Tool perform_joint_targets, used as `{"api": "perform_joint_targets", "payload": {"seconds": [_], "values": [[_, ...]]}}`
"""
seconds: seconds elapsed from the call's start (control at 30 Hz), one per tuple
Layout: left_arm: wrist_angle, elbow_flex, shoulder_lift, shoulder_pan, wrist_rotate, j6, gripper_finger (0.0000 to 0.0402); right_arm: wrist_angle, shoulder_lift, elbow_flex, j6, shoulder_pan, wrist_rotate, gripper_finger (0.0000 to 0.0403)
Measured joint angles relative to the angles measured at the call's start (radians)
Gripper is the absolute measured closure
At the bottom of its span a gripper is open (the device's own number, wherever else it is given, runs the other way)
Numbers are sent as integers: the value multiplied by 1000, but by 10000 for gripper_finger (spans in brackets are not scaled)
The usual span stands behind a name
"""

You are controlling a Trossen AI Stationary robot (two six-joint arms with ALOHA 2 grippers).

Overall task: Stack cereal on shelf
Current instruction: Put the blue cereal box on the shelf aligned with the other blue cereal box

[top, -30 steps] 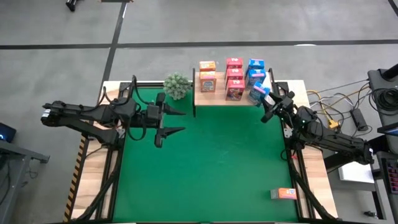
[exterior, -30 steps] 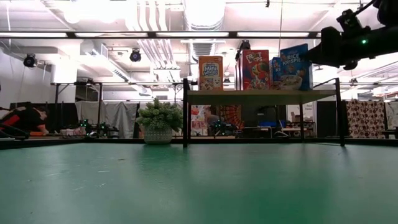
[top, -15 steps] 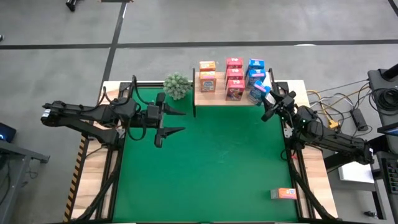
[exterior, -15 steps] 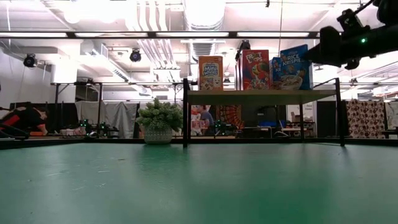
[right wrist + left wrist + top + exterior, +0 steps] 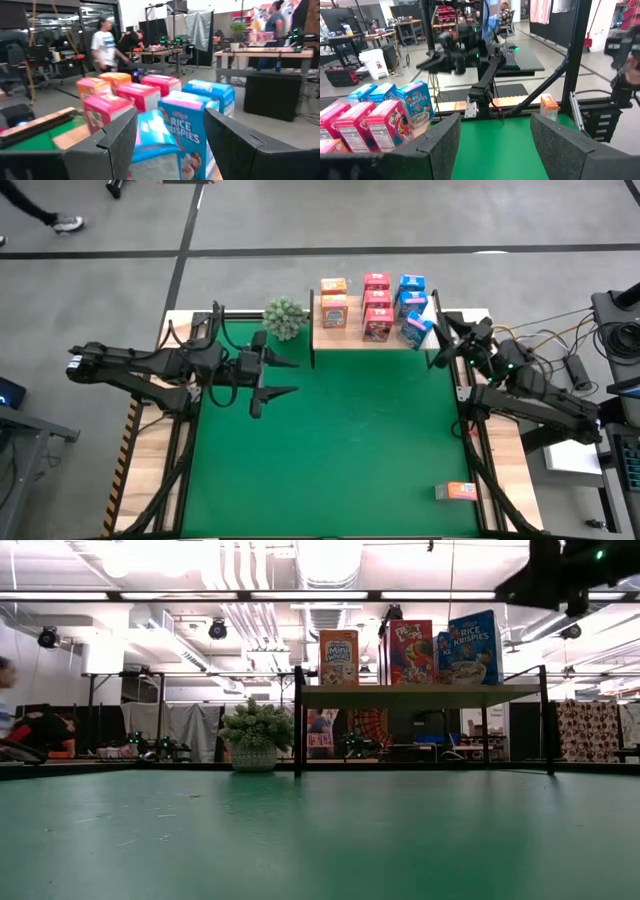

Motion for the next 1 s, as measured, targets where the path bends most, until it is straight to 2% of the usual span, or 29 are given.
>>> {"api": "perform_joint_targets", "payload": {"seconds": [0.23,0.63,0.83,1.0], "values": [[-6,-23,28,0,0,0,178,-151,118,177,72,2,-69,187],[50,-125,41,0,0,20,178,-343,433,503,73,2,-68,188],[48,-147,38,0,0,57,178,-542,584,714,125,2,-61,188],[46,-147,37,1,0,117,178,-782,730,913,191,0,-64,188]]}}
